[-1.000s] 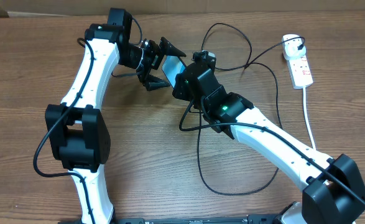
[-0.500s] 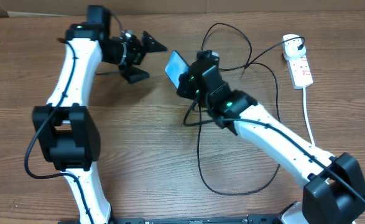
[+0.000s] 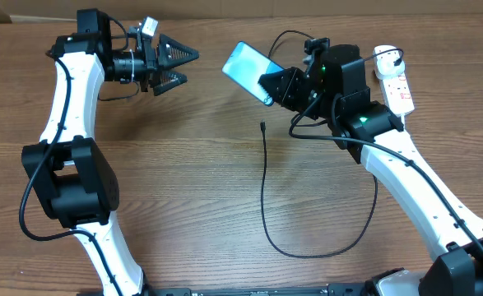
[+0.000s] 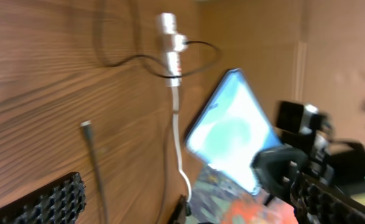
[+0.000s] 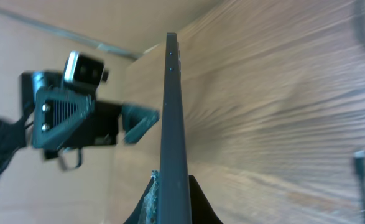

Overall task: Plug charger to phone and switch on socket
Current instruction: 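Raise the phone with the right gripper and open the left gripper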

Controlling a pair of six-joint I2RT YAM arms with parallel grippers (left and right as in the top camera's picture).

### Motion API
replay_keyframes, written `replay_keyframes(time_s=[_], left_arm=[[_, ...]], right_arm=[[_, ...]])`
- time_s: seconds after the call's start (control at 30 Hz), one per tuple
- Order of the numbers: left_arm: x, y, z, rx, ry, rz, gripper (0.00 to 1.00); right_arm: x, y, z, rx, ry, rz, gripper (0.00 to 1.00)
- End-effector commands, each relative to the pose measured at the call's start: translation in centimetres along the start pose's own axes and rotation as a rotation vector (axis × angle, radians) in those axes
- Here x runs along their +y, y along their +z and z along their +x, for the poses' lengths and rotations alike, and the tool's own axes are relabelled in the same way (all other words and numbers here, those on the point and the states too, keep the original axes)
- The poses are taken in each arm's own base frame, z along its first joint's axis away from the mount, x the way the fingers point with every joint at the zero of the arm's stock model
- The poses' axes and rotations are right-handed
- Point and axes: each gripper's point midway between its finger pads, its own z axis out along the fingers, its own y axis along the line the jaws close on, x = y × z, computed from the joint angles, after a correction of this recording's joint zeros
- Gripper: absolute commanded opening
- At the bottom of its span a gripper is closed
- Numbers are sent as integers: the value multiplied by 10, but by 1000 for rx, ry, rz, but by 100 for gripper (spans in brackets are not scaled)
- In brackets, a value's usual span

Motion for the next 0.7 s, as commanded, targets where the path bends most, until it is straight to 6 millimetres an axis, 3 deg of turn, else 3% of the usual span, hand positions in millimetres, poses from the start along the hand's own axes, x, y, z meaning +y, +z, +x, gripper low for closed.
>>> replay_keyframes(time_s=[0.0,0.13,0.37,0.5,0.67], left_arm=[[-45,-6,2,10,155,222,100],[-60,-10,6,18,158,317,100],[-63,-8,18,32,128,331,100],[-67,2,29,61,101,335,96],[-74,19,39,108,99,342,93]], right_arm=[[41,-18,0,42,12,-153,4],[49,-20,-4,39,29,-192,4],[63,-22,-15,-2,88,-240,4],[57,-12,-22,-64,187,-198,4],[67,6,-21,-108,253,-217,4]])
